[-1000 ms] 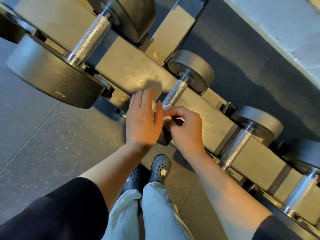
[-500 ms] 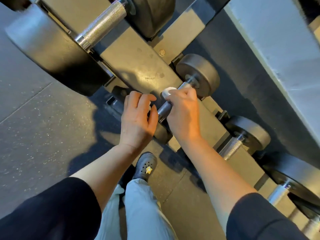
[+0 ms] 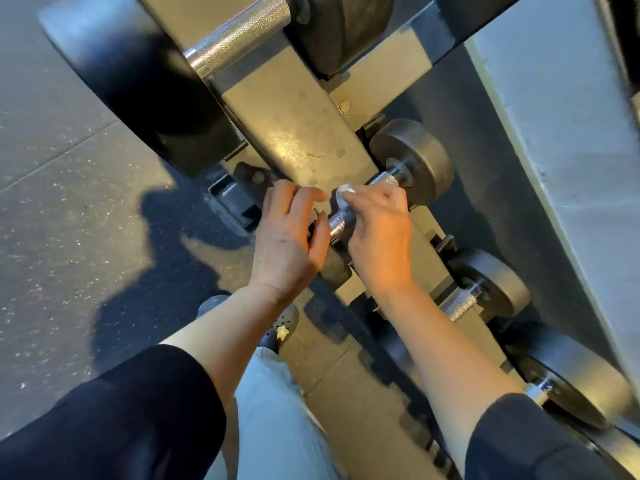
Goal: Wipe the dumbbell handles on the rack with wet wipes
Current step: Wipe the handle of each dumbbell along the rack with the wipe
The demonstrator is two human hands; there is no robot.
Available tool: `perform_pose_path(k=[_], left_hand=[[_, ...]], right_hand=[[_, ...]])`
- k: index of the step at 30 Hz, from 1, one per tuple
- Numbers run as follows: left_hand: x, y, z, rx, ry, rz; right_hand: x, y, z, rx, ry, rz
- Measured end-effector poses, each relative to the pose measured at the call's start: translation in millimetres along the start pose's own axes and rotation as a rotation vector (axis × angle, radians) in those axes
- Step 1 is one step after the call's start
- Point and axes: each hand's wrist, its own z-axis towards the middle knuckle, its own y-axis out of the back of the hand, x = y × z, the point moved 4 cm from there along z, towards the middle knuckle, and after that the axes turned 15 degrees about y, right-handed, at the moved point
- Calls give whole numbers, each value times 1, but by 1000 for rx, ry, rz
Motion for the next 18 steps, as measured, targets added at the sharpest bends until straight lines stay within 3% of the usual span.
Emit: perform_pose_path(k=[5, 8, 14, 18], left_hand=[[2, -2, 1, -5, -17, -1], [2, -2, 1, -13, -15, 18], [-10, 10, 1, -81, -71, 154], [-25, 41, 10, -189, -127, 181]], right_hand=[[9, -2, -8, 59, 75, 94], [15, -1, -15, 99, 1, 288], [21, 7, 0, -216, -271, 440], [32, 9, 39, -238, -244, 533]])
